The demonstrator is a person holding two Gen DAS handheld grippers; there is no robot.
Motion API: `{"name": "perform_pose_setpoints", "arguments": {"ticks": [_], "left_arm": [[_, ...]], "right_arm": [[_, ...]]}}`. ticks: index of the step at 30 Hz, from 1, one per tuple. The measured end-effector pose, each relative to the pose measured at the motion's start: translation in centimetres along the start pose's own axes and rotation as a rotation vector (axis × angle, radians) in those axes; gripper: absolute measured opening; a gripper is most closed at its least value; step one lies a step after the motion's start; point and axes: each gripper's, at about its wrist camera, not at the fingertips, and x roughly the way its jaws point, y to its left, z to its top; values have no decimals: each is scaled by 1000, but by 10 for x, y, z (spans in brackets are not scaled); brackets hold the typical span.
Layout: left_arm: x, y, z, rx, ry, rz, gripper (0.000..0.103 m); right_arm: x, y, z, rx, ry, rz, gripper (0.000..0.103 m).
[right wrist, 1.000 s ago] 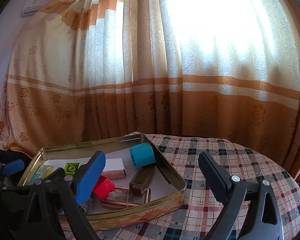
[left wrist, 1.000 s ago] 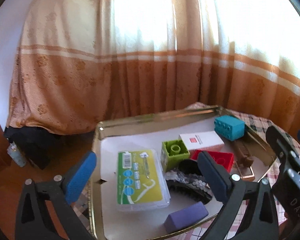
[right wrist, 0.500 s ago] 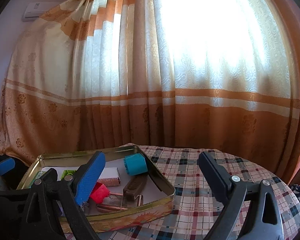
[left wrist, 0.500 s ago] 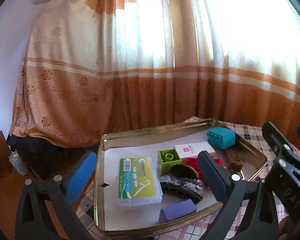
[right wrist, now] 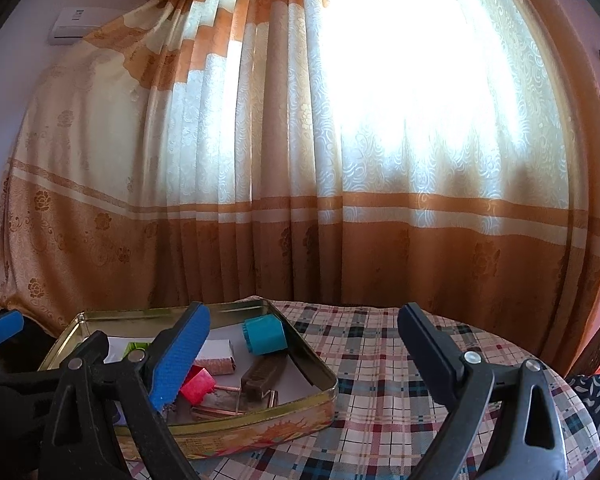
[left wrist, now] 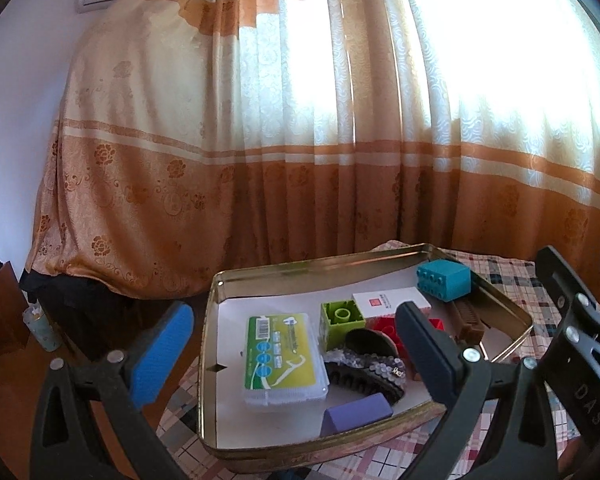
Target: Organize rigid objects
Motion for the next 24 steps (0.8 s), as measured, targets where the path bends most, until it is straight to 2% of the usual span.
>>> {"name": "perform_pose_setpoints", "arguments": {"ticks": [24], "left_arm": [[-5, -4, 1, 4, -12, 15, 103]], "right_arm": [[-9, -1, -1, -22, -23, -17, 97]]}}
